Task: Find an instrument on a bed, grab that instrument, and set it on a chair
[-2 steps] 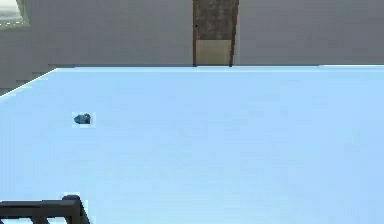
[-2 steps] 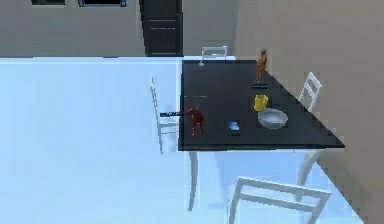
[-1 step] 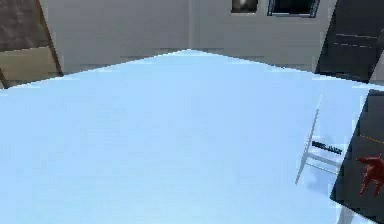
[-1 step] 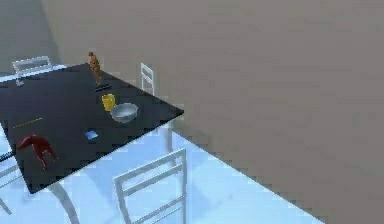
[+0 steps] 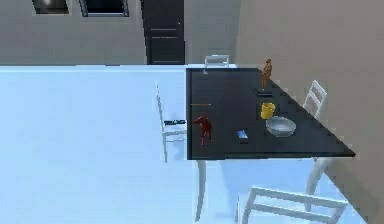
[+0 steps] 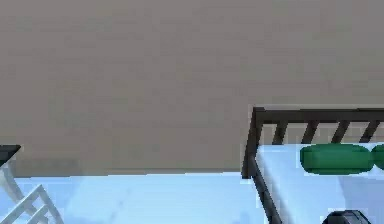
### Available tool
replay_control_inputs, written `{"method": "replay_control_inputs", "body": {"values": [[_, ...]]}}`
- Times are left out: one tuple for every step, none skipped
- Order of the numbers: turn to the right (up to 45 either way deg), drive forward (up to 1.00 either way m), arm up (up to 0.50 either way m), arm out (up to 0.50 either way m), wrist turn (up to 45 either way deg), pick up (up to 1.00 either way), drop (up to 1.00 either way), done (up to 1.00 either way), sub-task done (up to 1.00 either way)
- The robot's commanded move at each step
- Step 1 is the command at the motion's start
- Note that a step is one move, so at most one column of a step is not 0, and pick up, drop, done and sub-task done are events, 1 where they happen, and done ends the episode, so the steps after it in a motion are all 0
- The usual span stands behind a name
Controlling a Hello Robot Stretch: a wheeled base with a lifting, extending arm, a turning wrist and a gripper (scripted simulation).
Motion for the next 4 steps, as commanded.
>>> {"method": "replay_control_inputs", "body": {"values": [[45.0, 0.00, 0.00, 0.00, 0.0, 0.00, 0.00, 0.00, 0.00], [0.0, 0.00, 0.50, 0.00, 0.0, 0.00, 0.00, 0.00, 0.00], [0.0, 0.00, 0.02, 0.00, 0.0, 0.00, 0.00, 0.00, 0.00], [0.0, 0.00, 0.00, 0.50, 0.0, 0.00, 0.00, 0.00, 0.00]]}}
